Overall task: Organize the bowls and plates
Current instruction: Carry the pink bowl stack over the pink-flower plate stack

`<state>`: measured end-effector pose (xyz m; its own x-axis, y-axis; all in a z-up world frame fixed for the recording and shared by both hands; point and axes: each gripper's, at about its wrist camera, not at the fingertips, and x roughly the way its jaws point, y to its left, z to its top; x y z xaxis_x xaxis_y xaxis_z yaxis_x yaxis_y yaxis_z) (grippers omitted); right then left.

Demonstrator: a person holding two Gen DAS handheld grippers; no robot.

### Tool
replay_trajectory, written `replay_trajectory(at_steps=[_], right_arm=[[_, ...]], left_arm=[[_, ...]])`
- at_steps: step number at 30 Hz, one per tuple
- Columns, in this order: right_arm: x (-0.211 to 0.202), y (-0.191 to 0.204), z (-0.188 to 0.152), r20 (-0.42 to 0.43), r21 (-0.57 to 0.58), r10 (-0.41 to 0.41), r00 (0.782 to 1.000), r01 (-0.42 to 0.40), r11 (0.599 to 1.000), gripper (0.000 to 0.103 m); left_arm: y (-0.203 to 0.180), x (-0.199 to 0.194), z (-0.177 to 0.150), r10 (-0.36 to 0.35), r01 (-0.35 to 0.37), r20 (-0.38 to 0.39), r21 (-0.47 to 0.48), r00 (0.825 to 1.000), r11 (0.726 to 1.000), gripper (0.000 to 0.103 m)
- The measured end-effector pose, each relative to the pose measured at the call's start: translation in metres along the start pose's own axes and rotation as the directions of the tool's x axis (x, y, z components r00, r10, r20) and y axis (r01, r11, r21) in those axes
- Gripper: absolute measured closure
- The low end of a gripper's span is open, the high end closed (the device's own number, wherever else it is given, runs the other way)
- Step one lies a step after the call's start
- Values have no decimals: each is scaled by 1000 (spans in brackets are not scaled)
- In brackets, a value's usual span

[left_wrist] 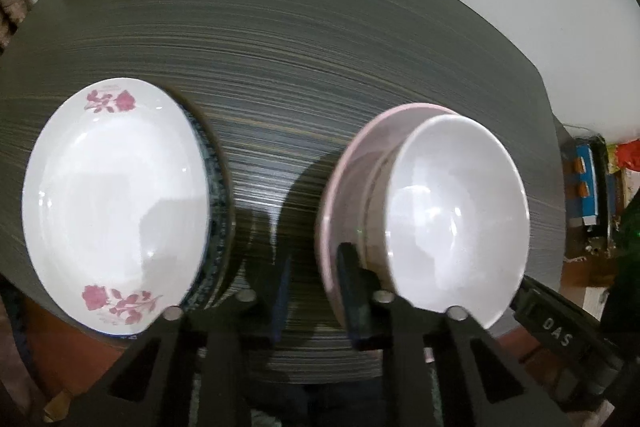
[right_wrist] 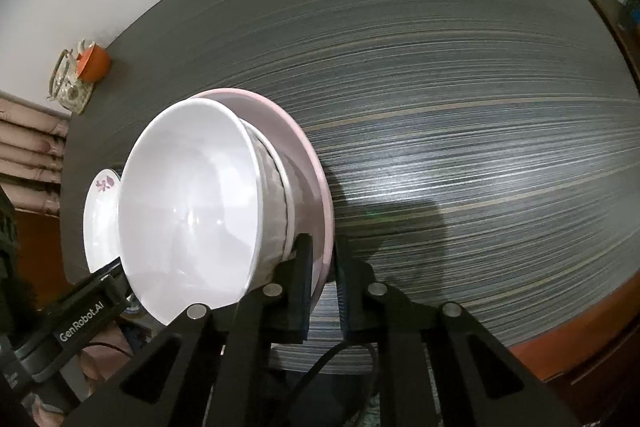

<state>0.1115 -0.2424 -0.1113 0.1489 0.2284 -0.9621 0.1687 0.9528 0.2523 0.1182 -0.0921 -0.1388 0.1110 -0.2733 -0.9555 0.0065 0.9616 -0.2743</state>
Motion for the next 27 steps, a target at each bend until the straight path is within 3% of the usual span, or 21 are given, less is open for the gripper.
replay_trajectory(at_steps=[1,27], right_arm=[[0,1,0,1,-2,-1,1000,1,1000,90],[-4,-2,-4,28,6,16,999,-17,1000,90]], left_arm=[[-2,0,0,-6,6,-2,5,1000,1000,93],[-1,-6,-6,-2,1,39,23,999,1000,93]])
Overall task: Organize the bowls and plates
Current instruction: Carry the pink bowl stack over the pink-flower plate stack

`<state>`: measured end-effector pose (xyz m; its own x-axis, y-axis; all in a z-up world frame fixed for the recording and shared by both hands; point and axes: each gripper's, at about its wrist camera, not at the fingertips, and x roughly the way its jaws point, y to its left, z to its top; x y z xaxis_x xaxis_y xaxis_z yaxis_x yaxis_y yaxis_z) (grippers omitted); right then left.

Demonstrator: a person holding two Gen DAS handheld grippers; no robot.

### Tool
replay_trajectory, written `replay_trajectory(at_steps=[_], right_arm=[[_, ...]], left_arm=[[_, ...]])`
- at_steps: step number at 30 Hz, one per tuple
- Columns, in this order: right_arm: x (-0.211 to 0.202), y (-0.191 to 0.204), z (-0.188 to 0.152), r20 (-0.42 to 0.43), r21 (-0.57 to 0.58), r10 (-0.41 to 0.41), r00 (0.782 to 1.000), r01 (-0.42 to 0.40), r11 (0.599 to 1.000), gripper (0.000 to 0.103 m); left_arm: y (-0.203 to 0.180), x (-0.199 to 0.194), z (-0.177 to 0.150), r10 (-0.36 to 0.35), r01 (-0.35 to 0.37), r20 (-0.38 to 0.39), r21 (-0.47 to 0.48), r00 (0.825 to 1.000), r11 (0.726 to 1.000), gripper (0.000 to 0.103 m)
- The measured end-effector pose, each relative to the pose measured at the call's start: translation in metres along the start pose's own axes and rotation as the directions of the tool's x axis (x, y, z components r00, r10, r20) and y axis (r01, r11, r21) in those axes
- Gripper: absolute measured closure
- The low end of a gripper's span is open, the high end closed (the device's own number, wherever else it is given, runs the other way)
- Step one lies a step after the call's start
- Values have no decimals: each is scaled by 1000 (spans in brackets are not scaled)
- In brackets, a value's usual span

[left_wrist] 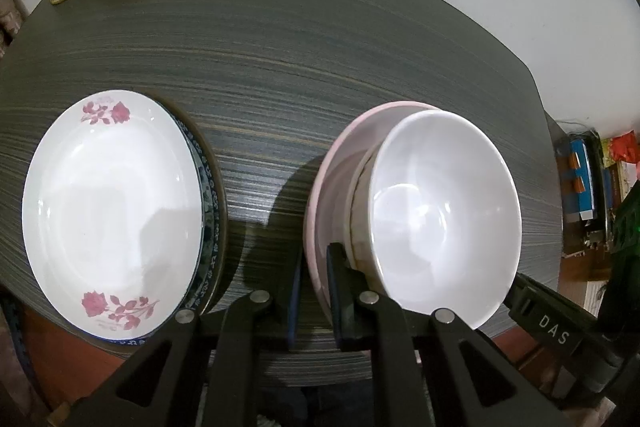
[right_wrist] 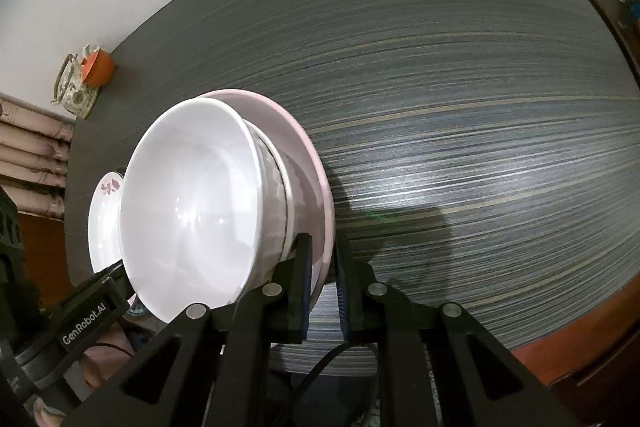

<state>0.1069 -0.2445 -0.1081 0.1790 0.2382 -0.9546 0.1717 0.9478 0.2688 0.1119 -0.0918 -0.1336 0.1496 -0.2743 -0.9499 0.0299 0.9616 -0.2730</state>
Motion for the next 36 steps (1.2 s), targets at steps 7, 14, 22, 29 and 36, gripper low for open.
replay_trajectory(at_steps=[7,14,22,29,36], right_arm=[[-5,3,-2,12,-1,6,1000,-6,1000,90],[-12,8,-2,30,-11,8,1000,-8,1000,90],[-21,25,2,41,-51,9,999,-7,999,90],[-28,51,8,54,-99,29,998,-24,995,90],[-27,86,8,49,-152,60,997,-52,987,90]], left_arm=[[4,-4,1,1,-1,7,4,1000,1000,93],[10,-15,1,-3,2,29,5,1000,1000,93],[28,-36,3,-1,2,65,-19,998,1000,93],[53,-59,2,18,-13,105,-51,994,999,93],[82,-82,2,58,-45,138,-96,989,994,93]])
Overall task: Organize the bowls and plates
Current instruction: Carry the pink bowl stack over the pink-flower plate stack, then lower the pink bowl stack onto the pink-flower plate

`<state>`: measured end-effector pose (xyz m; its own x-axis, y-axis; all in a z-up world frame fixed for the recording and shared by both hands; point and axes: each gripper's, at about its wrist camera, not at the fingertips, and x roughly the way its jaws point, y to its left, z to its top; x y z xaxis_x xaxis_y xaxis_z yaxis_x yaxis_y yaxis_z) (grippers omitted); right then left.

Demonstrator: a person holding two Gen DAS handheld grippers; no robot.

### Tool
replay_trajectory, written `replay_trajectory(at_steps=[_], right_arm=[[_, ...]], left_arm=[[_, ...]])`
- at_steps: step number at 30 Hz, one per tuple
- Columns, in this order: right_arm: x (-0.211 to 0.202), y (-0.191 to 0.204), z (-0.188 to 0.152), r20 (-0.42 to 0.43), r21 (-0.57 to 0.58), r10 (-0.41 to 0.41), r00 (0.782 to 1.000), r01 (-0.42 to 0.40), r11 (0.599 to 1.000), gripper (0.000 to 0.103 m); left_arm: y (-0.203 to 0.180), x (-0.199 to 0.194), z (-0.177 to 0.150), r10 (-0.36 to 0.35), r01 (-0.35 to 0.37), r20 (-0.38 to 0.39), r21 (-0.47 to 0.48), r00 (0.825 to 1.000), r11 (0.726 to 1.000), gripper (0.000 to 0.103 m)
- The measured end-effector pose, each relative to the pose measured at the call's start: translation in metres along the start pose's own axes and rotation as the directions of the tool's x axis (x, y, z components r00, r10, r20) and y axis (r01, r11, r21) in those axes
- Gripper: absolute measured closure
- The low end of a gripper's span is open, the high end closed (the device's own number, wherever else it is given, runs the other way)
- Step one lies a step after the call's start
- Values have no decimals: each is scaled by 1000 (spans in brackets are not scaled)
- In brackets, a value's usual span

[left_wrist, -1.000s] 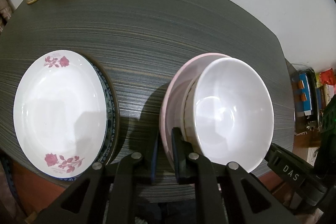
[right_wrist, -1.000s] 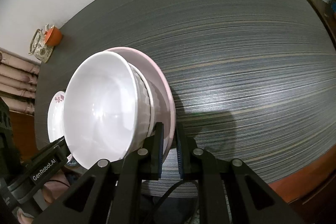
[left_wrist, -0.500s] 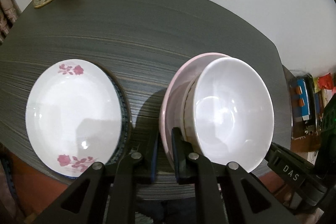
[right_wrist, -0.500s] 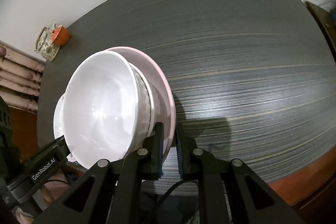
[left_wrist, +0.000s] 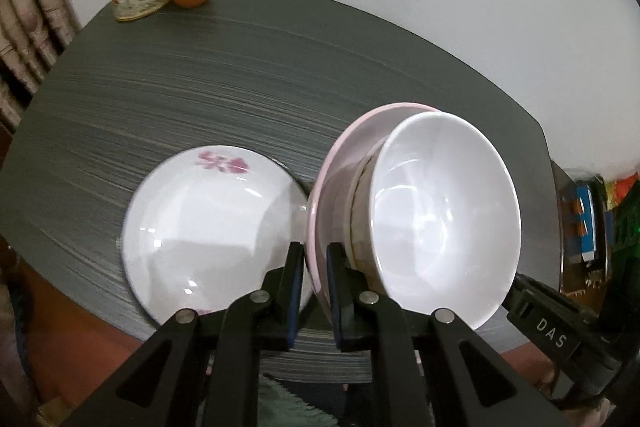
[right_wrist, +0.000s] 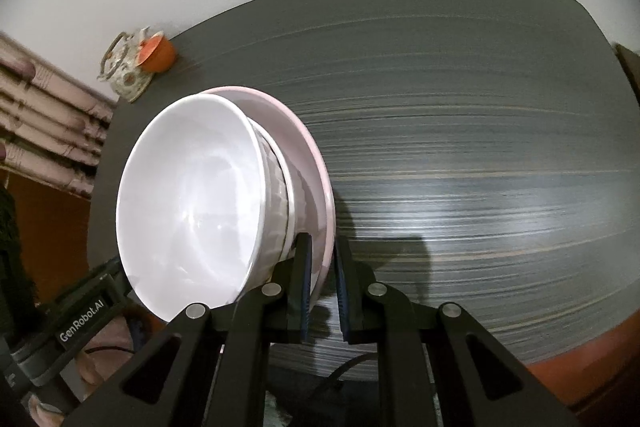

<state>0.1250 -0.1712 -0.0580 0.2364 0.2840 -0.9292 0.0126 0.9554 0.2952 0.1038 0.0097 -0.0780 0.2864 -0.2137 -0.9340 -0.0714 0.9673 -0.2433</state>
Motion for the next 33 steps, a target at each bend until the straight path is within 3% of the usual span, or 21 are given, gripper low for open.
replay_trajectory(at_steps=[13,33], right_arm=[[17,70,3,-49,-107,35,998,-40,993,90],[62,109,-6,-134,-154,28,991,-49,987,90]], left_arm=[[75,-26,-4,42,-40,20,-108,999,993,93],[117,-13,-15,58,-61,-20,-190,998,980,93]])
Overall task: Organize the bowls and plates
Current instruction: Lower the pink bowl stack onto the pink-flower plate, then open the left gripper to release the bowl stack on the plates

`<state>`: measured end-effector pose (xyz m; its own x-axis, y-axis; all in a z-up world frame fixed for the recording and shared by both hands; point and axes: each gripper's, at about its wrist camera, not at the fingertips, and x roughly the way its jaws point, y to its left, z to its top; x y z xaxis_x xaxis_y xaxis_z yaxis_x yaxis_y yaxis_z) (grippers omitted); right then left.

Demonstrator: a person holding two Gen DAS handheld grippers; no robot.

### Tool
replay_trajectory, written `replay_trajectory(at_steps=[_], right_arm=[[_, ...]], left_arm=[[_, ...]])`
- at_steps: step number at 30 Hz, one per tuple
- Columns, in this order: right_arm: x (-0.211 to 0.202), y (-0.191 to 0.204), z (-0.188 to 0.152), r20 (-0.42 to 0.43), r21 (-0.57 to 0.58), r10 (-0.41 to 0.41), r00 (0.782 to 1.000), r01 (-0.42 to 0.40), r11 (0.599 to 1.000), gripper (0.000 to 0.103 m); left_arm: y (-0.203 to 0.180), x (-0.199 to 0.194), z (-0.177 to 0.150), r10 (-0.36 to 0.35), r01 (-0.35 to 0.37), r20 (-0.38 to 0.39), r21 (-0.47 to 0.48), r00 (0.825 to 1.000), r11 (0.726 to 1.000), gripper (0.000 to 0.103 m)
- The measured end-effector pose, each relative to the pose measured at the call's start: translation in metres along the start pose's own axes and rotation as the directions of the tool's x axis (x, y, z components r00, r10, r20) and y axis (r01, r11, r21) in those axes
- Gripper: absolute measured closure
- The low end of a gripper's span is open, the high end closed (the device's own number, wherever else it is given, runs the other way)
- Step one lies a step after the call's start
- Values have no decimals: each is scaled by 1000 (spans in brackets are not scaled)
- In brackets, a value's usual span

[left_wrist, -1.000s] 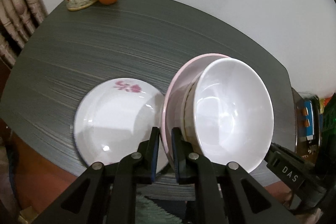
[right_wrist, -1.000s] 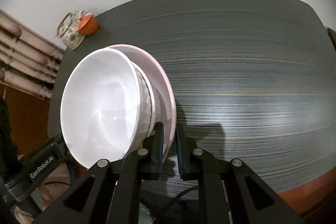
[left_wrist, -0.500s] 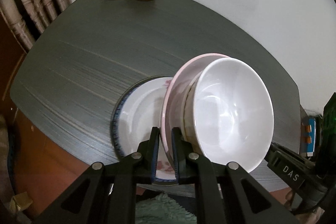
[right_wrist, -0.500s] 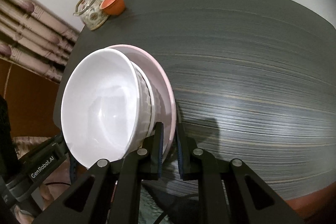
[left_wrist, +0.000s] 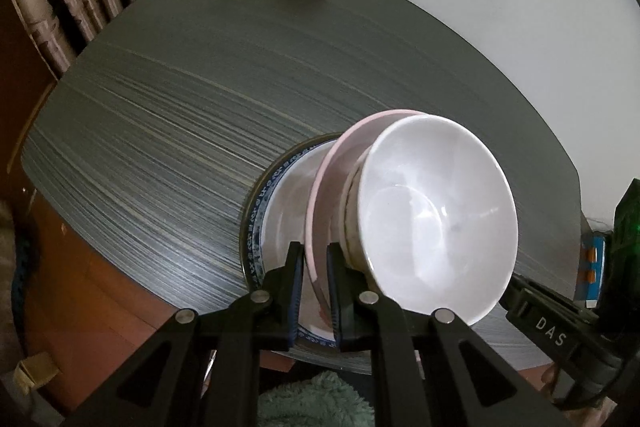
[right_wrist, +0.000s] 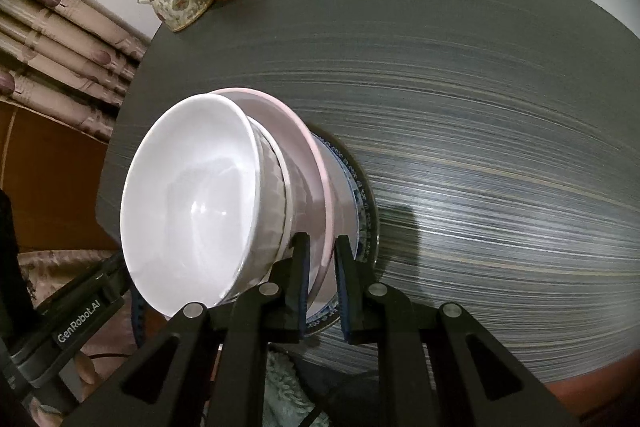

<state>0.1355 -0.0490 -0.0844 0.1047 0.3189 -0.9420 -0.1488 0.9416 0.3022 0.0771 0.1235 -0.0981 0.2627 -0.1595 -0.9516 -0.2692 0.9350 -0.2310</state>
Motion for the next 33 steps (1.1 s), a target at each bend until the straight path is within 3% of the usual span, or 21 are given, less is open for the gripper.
replay_trajectory(at_steps=[24,28,33], right_arm=[[1,2,-6,12,0,-6,1000,6,1000,87],[1,3,-7,14,-8,-8,1000,8,1000,86],[-3,-3,-8,24,3,-15,1000,15,1000,75]], left_arm=[[9,-7,9,-8,7,22,8,1000,1000,92],[8,-9,7,0,-1,27,13,1000,1000,88],[9,-12,5,36,-36,37,17,999,999,76]])
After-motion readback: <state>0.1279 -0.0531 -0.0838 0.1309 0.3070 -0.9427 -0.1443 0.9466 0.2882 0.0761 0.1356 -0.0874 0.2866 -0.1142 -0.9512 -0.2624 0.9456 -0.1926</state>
